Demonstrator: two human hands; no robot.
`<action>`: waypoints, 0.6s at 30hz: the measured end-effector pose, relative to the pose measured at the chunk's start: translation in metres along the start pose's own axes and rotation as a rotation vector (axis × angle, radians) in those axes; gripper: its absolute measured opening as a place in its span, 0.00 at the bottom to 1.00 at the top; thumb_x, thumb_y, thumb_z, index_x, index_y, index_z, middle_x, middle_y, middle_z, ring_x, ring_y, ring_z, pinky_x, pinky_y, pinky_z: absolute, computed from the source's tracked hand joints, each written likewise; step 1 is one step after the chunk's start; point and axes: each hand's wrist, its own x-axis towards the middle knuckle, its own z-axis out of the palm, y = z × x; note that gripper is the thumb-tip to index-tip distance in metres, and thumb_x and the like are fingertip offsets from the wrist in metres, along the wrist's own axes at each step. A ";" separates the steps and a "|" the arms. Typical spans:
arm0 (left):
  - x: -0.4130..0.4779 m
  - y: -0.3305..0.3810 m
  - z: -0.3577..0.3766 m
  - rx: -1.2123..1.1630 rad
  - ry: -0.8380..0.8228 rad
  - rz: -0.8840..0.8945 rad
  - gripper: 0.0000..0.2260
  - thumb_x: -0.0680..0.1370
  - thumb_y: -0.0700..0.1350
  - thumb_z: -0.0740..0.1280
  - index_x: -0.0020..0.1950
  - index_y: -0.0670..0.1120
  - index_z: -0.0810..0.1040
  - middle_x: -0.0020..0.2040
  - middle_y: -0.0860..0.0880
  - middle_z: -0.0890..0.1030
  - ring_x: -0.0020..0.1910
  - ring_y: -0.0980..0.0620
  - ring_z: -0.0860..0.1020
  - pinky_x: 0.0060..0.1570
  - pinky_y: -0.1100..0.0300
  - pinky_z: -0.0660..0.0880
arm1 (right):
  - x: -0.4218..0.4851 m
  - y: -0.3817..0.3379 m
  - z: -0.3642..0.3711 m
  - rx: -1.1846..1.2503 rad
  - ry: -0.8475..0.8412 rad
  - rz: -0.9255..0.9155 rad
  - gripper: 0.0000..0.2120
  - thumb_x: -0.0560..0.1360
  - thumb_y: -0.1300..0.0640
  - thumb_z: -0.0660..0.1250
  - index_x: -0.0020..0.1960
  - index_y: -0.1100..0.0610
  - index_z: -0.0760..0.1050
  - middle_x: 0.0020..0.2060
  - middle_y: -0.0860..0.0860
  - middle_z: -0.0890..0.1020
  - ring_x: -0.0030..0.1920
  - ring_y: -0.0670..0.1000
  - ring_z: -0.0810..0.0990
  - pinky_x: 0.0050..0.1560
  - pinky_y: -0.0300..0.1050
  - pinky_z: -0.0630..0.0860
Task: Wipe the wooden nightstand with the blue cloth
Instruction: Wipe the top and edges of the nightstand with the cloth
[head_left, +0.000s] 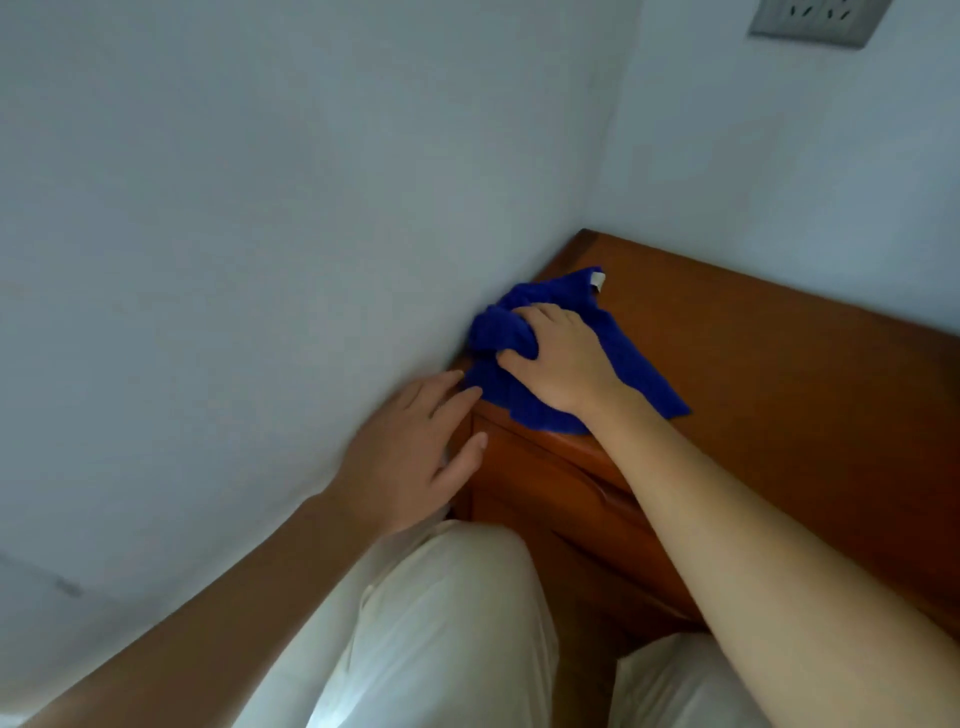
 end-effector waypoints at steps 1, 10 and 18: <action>-0.002 -0.001 -0.001 0.032 -0.024 0.022 0.25 0.83 0.59 0.55 0.72 0.45 0.73 0.72 0.42 0.73 0.69 0.44 0.72 0.69 0.49 0.69 | 0.003 -0.003 0.001 0.001 -0.018 -0.026 0.27 0.79 0.44 0.66 0.74 0.54 0.70 0.72 0.52 0.74 0.71 0.58 0.70 0.71 0.51 0.64; -0.022 -0.008 -0.008 0.081 -0.077 0.136 0.23 0.83 0.57 0.56 0.71 0.45 0.74 0.69 0.43 0.76 0.65 0.44 0.74 0.65 0.49 0.71 | -0.022 0.005 0.003 0.084 -0.091 -0.175 0.27 0.74 0.39 0.67 0.70 0.46 0.73 0.69 0.44 0.76 0.70 0.50 0.72 0.72 0.53 0.67; -0.010 -0.003 0.001 0.016 -0.054 0.028 0.25 0.83 0.60 0.55 0.75 0.47 0.69 0.74 0.43 0.70 0.71 0.45 0.71 0.70 0.51 0.68 | -0.013 -0.002 0.004 0.099 0.001 -0.004 0.24 0.79 0.45 0.66 0.72 0.53 0.72 0.69 0.50 0.77 0.70 0.54 0.72 0.71 0.50 0.66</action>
